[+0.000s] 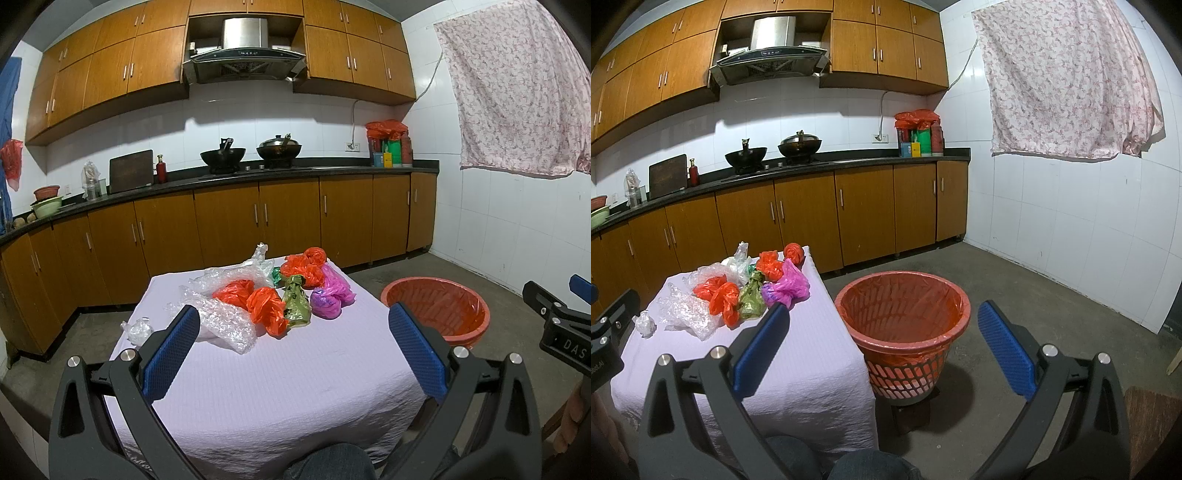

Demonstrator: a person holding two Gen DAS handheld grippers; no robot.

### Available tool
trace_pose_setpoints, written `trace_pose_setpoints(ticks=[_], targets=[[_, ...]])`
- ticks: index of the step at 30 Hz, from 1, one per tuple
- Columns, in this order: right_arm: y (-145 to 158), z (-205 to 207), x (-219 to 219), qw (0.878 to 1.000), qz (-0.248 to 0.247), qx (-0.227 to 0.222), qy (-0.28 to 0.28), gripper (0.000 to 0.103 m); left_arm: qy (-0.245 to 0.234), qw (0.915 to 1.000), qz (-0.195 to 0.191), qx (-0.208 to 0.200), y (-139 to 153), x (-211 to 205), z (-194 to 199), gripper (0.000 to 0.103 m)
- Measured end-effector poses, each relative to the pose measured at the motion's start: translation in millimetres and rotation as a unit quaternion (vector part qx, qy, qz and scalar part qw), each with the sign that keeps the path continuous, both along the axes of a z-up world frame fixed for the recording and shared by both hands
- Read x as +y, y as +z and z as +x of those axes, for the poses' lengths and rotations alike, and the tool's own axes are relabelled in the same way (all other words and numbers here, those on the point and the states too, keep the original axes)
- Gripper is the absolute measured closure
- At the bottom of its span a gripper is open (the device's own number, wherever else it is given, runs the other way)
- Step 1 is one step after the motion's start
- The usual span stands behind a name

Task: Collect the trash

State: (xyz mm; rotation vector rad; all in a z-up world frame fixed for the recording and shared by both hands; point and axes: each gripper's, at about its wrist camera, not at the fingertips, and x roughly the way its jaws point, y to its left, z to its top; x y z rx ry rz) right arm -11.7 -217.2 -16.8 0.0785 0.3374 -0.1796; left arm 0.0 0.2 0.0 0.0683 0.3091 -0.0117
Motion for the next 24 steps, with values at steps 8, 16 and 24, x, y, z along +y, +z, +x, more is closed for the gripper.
trace_pose_setpoints(ticks=[8,16,24], targets=[[0.1,0.0,-0.6,1.0,0.001,0.001,0.0,0.004,0.0,1.0,0.0,0.0,0.1,0.0,0.0,0.002],[0.0,-0.2,-0.7,1.0,0.002,0.001,0.0,0.004,0.0,1.0,-0.001,0.001,0.0,0.0,0.1,0.002],[0.8,-1.4,0.1,1.0,0.002,0.002,0.0,0.004,0.0,1.0,-0.001,0.001,0.0,0.1,0.1,0.002]])
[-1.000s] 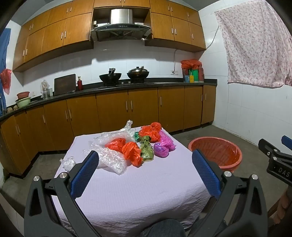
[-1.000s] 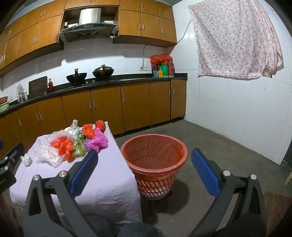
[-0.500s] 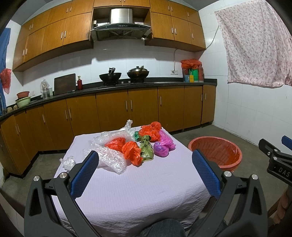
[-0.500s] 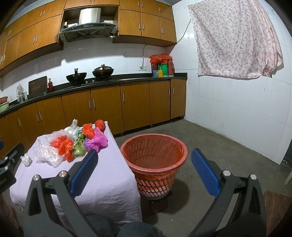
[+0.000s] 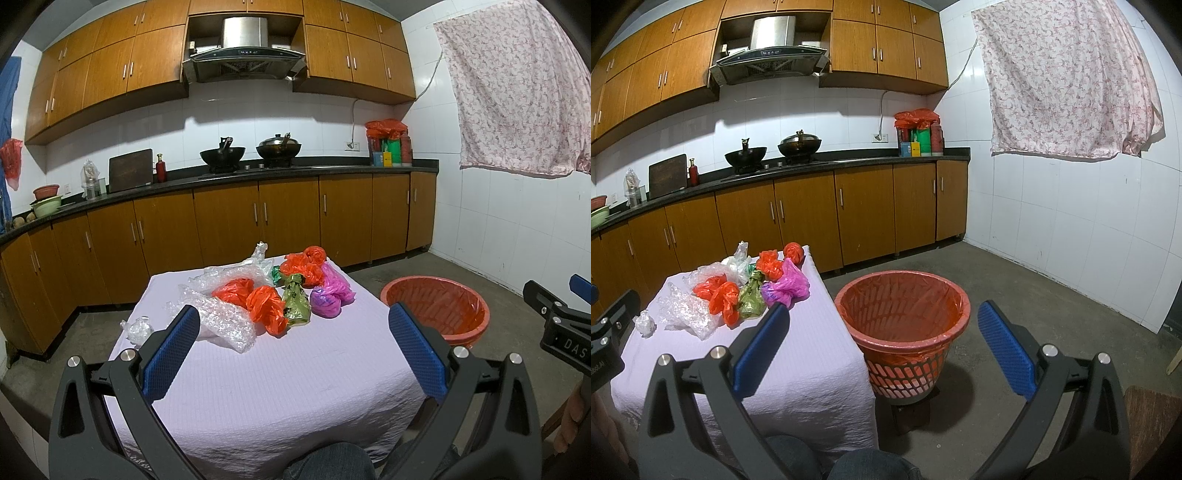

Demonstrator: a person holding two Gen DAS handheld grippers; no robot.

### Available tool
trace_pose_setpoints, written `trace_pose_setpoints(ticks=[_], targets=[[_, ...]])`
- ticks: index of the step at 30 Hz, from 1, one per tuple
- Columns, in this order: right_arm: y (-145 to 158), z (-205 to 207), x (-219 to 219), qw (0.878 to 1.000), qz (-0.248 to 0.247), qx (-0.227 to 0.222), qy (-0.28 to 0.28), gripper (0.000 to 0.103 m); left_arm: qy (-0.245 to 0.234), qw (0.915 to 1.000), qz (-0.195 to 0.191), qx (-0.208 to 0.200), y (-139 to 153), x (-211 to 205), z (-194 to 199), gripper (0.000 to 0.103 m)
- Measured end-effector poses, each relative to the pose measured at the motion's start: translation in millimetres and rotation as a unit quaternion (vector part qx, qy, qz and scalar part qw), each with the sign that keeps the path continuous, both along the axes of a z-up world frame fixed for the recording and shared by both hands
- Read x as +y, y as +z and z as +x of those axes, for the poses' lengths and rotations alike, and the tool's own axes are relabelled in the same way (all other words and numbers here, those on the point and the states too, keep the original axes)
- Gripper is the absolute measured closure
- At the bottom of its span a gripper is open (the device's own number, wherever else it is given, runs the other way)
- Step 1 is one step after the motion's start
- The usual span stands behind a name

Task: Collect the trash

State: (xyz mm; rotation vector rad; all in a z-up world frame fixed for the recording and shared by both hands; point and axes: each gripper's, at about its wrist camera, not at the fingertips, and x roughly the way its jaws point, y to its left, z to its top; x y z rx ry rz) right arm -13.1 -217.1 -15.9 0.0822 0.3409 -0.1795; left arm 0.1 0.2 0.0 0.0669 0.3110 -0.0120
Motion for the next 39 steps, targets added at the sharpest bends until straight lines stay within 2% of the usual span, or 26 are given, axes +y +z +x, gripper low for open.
trace_pose_setpoints(ticks=[39], targets=[[2.7,-1.1,2.5,1.0,-0.001,0.001,0.0,0.004,0.0,1.0,-0.001,0.003,0.1,0.0,-0.3,0.002]])
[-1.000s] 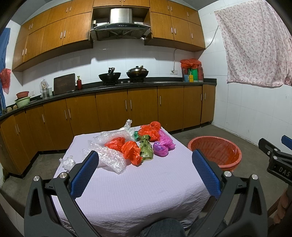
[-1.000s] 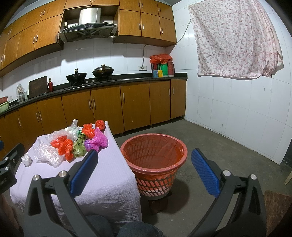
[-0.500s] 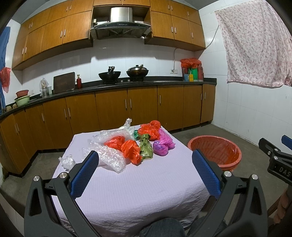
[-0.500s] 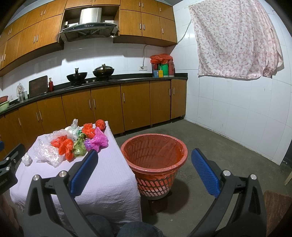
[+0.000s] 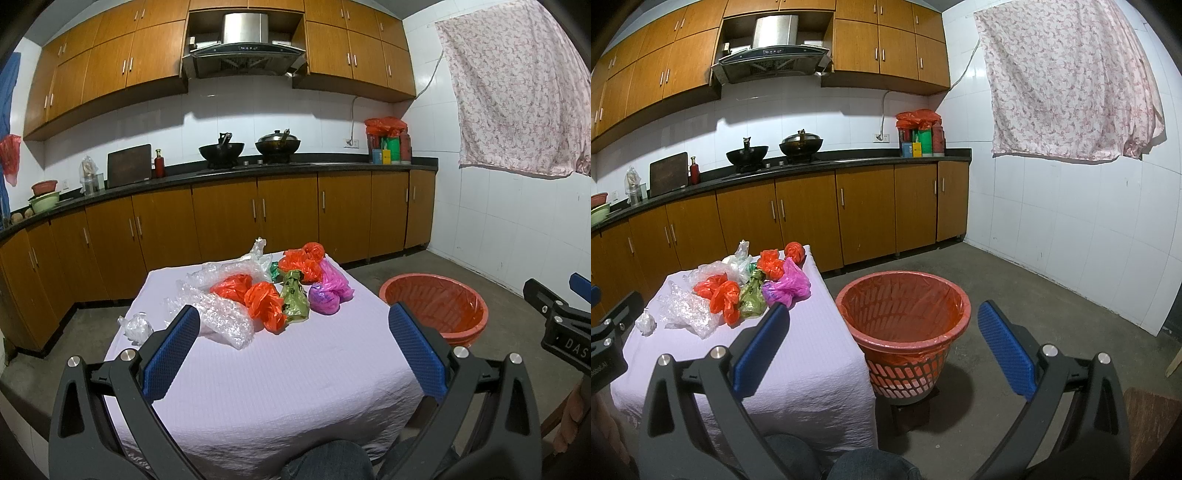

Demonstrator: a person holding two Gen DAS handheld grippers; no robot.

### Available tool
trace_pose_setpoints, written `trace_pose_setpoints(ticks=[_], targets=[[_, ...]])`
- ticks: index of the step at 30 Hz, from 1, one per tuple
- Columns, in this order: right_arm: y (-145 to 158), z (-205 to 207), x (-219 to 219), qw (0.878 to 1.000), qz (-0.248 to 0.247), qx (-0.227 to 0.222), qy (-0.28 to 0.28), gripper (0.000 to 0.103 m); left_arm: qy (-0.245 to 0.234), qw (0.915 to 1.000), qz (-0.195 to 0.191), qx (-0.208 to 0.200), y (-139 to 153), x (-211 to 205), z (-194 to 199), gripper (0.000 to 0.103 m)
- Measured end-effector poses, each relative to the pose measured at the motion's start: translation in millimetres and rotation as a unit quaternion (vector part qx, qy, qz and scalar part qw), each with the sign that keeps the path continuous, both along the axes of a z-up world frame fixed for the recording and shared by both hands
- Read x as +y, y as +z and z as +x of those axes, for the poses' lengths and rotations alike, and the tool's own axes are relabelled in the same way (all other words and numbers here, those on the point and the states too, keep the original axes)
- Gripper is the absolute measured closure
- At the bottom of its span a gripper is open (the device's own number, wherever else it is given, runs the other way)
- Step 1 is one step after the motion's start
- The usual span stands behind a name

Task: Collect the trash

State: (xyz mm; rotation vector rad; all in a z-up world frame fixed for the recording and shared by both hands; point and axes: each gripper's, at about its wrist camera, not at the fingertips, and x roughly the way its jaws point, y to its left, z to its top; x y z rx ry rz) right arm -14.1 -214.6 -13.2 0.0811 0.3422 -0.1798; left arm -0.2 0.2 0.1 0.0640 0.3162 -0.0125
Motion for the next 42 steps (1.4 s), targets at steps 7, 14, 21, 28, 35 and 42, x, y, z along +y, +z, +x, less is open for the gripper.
trace_pose_setpoints(ticks=[7,14,21,28,35,42], targets=[[-0.8,1.3,1.1,1.0,0.002,0.002,0.0,0.004,0.004,1.0,0.0,0.001,-2.3,-1.0,0.9,0.002],[-7.1,12.6,5.6,1.0,0.011,0.015,0.012,0.004,0.021,0.9995,-0.01,0.021,-17.0,11.5,8.3,0.002],[-21.8,43.3,18.8,0.998,0.011,0.047,0.033,0.004,0.053,0.9967,-0.03,0.054,-30.6,45.0,18.5,0.002],[-36.3,93.7,46.7,0.994,0.017,0.084,0.068,0.004,0.137,0.987,-0.023,0.081,-54.4,107.4,38.6,0.002],[-42.0,149.2,79.1,0.992,0.014,0.092,0.087,0.007,0.219,0.9715,-0.02,0.089,-63.0,189.4,76.3,0.002],[-63.2,234.9,114.8,0.986,0.017,0.13,0.099,0.02,0.253,0.9592,-0.027,0.123,-79.8,241.7,128.3,0.002]])
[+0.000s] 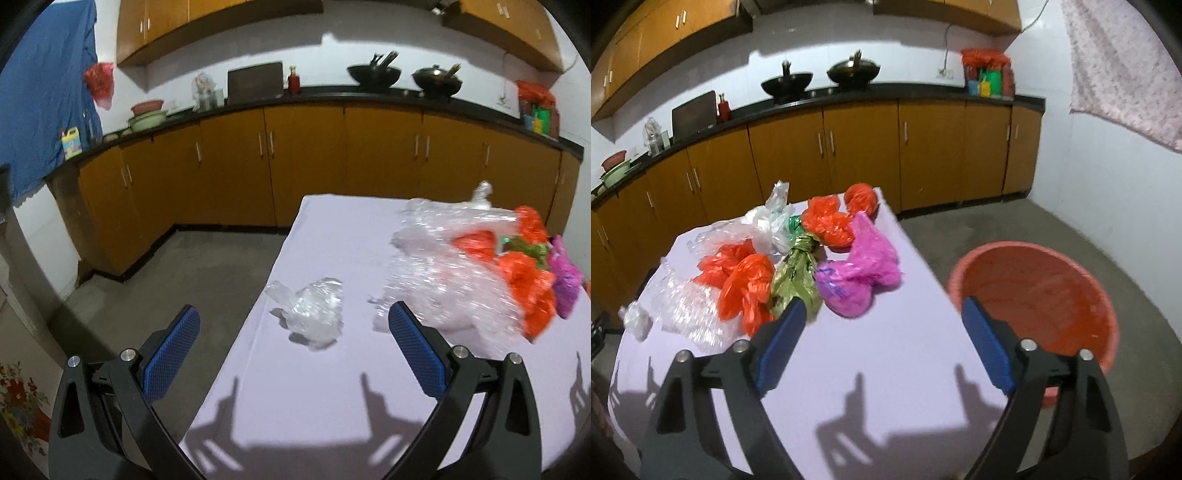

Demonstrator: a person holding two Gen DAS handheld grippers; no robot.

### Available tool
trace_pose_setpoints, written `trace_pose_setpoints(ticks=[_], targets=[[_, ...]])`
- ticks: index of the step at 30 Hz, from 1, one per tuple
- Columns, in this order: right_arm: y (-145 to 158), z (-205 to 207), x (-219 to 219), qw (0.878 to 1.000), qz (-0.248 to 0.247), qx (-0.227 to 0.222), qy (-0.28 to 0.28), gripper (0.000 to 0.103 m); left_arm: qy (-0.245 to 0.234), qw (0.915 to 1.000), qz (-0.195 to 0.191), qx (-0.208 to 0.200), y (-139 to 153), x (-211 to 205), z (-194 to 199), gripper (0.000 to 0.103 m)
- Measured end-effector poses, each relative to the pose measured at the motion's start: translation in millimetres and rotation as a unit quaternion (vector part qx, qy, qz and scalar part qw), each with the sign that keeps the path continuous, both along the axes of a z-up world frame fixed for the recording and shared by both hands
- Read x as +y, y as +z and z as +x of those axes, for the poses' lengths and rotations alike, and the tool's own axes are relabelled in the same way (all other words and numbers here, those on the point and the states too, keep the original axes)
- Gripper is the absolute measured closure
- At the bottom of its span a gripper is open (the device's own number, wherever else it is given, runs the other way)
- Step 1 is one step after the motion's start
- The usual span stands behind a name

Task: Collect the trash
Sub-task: 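Grasp the clear plastic wrap with the left tool while the right tool grasps the pink bag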

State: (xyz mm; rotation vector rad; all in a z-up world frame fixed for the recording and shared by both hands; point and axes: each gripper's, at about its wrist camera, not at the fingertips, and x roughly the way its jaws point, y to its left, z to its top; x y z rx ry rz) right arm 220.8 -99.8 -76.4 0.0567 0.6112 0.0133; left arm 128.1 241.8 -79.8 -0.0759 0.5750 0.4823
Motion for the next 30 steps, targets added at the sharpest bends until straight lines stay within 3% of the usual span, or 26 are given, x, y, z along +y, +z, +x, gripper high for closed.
trace_pose_setpoints(ticks=[6,10,15,17,22,24,26,30], targets=[[-18.8,75.7,16.1,0.999,0.015,0.041,-0.021,0.02,0.013,0.998,-0.039,0.048,-23.9,30.0,29.0,0.002],[-26.4,103.6,24.3,0.998,0.016,0.057,-0.026,0.019,0.02,0.9951,-0.07,0.067,-37.1,46.1,41.3,0.002],[-45.2,123.9,34.4,0.996,-0.009,0.083,-0.021,0.018,0.006,0.9937,-0.074,0.084,-42.8,45.1,52.1,0.002],[-51.0,128.2,35.5,0.996,-0.006,0.093,-0.015,0.019,-0.002,0.993,-0.077,0.089,-45.8,43.4,59.4,0.008],[-57.6,128.9,39.8,0.994,0.006,0.106,0.021,0.043,-0.03,0.9888,-0.108,0.098,-53.3,44.5,67.3,0.046],[-57.3,126.4,39.8,0.994,0.01,0.106,0.03,0.052,-0.037,0.9878,-0.119,0.094,-54.0,46.5,68.0,0.051],[-57.4,124.1,37.1,0.993,0.029,0.109,0.044,0.069,-0.041,0.988,-0.12,0.089,-53.9,47.0,70.2,0.056],[-56.4,122.9,34.9,0.99,0.051,0.114,0.06,0.078,-0.05,0.9892,-0.114,0.078,-49.4,43.2,70.0,0.061]])
